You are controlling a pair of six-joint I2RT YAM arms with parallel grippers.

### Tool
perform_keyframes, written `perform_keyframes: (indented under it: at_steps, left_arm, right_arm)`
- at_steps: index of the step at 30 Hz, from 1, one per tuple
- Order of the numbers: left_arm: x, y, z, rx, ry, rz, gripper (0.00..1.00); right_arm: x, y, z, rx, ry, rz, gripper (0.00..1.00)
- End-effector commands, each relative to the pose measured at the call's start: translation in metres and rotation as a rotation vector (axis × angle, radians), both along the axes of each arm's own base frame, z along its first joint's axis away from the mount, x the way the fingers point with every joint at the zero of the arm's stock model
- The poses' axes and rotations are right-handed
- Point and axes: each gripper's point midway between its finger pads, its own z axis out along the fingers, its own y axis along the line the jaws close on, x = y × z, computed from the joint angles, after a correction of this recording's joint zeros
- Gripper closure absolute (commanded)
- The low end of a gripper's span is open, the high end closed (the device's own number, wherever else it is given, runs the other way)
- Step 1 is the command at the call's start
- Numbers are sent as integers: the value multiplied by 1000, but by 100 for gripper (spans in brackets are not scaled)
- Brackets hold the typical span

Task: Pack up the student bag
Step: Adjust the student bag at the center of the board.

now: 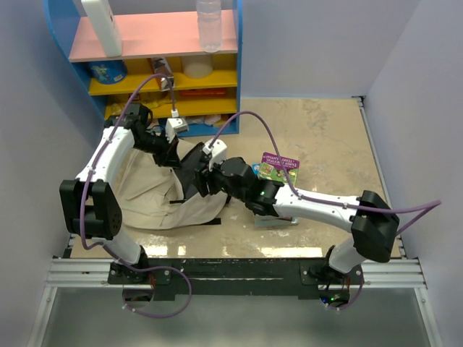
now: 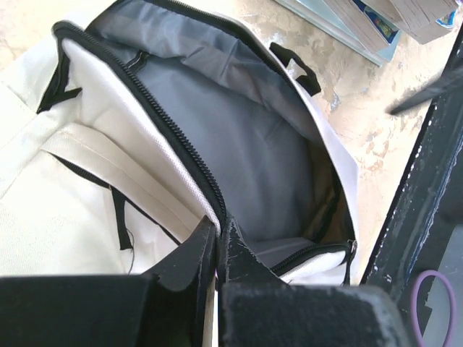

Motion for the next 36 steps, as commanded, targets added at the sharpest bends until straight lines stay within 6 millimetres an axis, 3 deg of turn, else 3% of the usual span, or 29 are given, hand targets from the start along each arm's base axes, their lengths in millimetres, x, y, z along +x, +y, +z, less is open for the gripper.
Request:
perform_keyframes:
  at_steps: [1, 6, 11, 15, 24, 28, 31, 36]
  left_arm:
    - [6, 0, 29, -5, -79, -4, 100]
    - [4, -1, 33, -12, -82, -6, 100]
    - [5, -1, 37, -11, -86, -6, 100]
    - [8, 3, 42, 9, -60, 28, 100]
    - [25, 22, 71, 49, -131, 91, 100]
    - [37, 47, 92, 57, -182, 155, 100]
    - [40, 62, 95, 69, -191, 188, 100]
    - [45, 69, 92, 90, -206, 194, 100]
  right_arm:
    - [13, -2, -31, -6, 80, -66, 43]
    - [6, 6, -71, -49, 163, -40, 50]
    - [-2, -11, -110, -119, 198, -66, 62]
    - [-6, -37, -151, -262, 226, -168, 75]
    - [-27, -58, -215, -357, 328, -179, 78]
    - [-30, -63, -223, -356, 341, -188, 78]
    - [-32, -69, -225, -356, 344, -199, 78]
    - [-34, -78, -227, -369, 337, -215, 79]
